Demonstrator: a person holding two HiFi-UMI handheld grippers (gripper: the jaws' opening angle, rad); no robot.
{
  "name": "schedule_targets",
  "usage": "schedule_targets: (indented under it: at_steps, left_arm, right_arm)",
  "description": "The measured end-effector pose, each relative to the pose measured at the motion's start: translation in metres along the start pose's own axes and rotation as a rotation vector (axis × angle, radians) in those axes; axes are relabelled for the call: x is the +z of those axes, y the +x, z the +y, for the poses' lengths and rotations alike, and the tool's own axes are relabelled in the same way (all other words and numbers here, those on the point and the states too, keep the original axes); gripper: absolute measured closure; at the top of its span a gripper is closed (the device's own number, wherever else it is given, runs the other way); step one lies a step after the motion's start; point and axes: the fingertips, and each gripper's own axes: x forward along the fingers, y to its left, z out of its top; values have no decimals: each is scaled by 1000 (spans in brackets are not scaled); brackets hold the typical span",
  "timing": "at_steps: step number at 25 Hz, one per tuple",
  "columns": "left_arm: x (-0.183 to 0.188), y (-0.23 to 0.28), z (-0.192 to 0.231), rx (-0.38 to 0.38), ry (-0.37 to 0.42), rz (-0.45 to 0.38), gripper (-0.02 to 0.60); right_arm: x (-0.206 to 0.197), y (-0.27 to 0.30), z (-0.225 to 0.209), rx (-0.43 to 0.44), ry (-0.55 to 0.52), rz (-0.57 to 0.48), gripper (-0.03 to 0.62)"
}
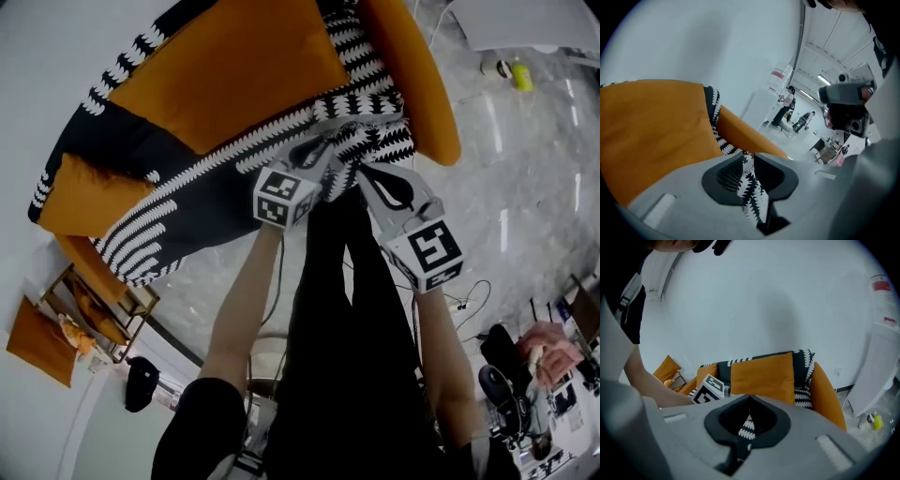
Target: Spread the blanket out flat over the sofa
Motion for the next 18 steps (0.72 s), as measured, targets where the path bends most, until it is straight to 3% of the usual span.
schedule_targets:
  at_steps: [9,18]
  left_arm:
    - [-51,67,74,16,40,125,480]
    - [-117,123,129,70,13,240,463]
  right_arm:
    - [-11,47,-31,-5,45,15,591]
    - [-28,79,-53,13,65,54,591]
